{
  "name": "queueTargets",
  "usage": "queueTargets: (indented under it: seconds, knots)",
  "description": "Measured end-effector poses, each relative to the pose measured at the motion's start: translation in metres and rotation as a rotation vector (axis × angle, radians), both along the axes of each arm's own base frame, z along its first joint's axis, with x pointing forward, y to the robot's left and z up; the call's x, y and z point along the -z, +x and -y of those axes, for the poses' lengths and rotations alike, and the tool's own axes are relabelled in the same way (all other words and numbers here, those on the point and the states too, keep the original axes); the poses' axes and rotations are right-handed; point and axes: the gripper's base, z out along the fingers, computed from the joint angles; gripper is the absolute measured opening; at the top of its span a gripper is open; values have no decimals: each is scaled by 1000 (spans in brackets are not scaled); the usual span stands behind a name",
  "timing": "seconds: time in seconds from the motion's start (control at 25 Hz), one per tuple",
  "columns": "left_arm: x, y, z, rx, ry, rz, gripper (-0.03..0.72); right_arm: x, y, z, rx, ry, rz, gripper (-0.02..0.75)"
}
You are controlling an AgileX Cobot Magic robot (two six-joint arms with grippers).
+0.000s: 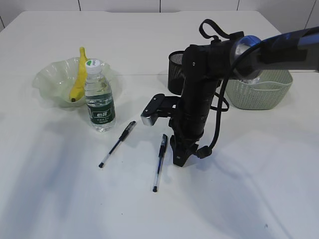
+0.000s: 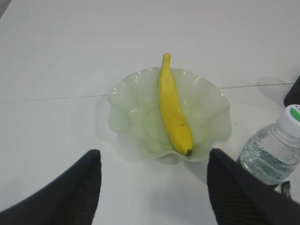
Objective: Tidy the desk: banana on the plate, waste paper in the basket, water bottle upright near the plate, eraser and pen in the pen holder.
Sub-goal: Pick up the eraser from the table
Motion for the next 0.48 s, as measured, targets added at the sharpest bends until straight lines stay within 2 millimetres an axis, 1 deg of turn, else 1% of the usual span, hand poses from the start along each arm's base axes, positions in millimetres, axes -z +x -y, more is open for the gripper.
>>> queueTargets:
  seconds: [0.48]
  knots:
    - [0,0,0,0,0,0,496,0,0,0,2,0,-5,200]
